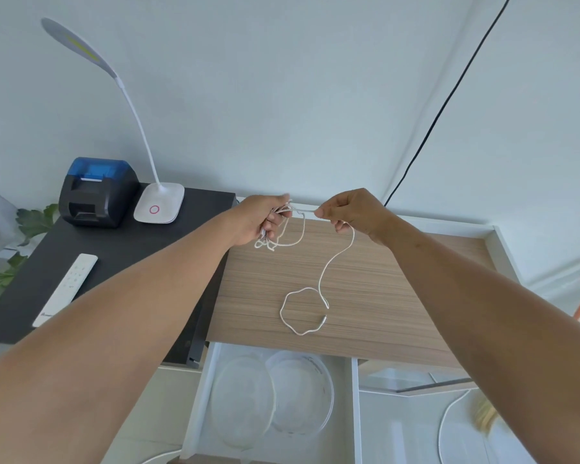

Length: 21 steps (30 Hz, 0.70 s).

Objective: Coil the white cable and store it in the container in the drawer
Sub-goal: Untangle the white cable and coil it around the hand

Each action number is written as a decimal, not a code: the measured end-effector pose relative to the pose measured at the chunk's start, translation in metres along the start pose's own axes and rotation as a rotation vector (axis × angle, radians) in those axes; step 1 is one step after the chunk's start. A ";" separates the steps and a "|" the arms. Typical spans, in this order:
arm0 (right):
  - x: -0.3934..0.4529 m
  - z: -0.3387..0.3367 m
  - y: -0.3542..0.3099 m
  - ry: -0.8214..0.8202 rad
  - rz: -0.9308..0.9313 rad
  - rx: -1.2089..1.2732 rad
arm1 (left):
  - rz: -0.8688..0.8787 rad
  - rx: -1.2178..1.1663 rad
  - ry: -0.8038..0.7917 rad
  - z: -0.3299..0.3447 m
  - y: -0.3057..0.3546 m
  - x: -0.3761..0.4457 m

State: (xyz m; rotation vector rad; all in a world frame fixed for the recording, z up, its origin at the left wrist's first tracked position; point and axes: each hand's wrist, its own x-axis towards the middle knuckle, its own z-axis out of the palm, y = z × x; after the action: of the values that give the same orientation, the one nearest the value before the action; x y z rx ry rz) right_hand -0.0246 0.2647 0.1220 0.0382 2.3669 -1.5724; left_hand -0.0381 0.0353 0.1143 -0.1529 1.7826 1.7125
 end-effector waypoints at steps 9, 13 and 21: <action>-0.013 -0.024 0.040 0.084 0.091 0.125 | 0.124 -0.296 0.218 -0.034 0.024 0.003; -0.022 -0.033 0.058 0.070 0.126 0.283 | 0.170 -0.499 0.347 -0.048 0.031 0.005; -0.019 -0.025 0.050 0.493 0.102 0.044 | 0.220 -0.566 0.443 -0.051 0.032 0.004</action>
State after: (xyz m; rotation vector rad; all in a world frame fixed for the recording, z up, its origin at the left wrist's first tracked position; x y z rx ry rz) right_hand -0.0033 0.3101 0.0907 0.6124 2.6289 -1.7181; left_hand -0.0760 -0.0066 0.1357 -0.6403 1.5918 2.4627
